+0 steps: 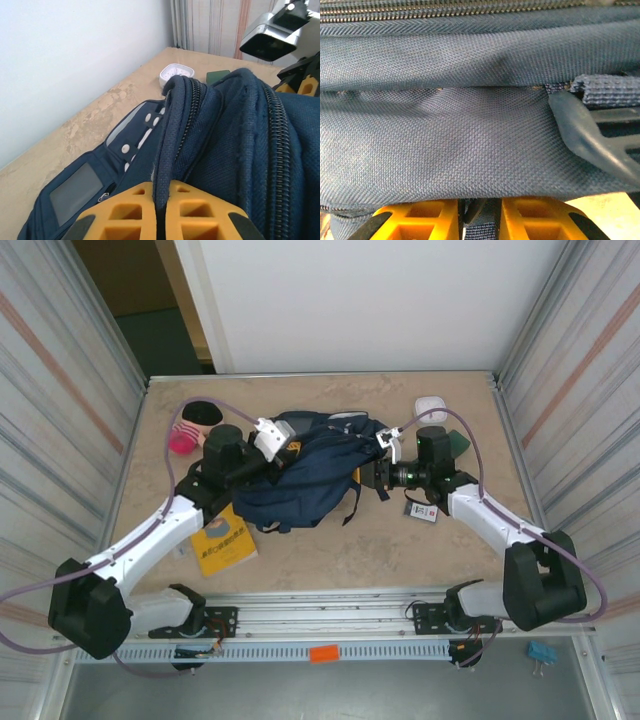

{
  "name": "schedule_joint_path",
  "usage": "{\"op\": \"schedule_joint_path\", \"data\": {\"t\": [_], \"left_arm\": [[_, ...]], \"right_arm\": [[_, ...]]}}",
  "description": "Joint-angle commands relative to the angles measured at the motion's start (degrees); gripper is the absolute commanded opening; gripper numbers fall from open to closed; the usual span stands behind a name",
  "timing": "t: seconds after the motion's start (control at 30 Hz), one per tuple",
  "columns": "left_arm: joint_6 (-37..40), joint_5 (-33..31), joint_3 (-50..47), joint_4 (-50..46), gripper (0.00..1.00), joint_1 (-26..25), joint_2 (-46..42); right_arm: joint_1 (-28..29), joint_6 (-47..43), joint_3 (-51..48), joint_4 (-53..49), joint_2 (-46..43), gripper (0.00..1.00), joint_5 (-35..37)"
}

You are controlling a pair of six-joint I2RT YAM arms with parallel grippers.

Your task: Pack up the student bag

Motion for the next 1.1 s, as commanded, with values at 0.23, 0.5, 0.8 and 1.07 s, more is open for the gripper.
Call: {"op": "schedule_joint_path", "data": {"t": [0.23,0.5,0.8,1.07], "left_arm": [[-0.27,0.68,-0.06,4.81,0.0,0.14,-4.26],[-1.13,-1.83,0.1,4.45,0.0,0.17,-3.52],[-2.59,-15.32,0.76,3.06,0.0,-1.92,-1.75],[-2.23,-19.48,1.83,3.74,0.0,-2.29,1.23]], "right_arm": [[-2.1,2.76,1.67,3.27,2.01,0.26,-0.79],[-3.2,2.4,1.44,2.64,1.47,0.0,-0.55],[2.13,-3.9,3.83,-4.57,-3.52,0.0,-1.24],[6.22,-3.64,3.62,-4.04,-6.82,0.0,-2.91]]}}
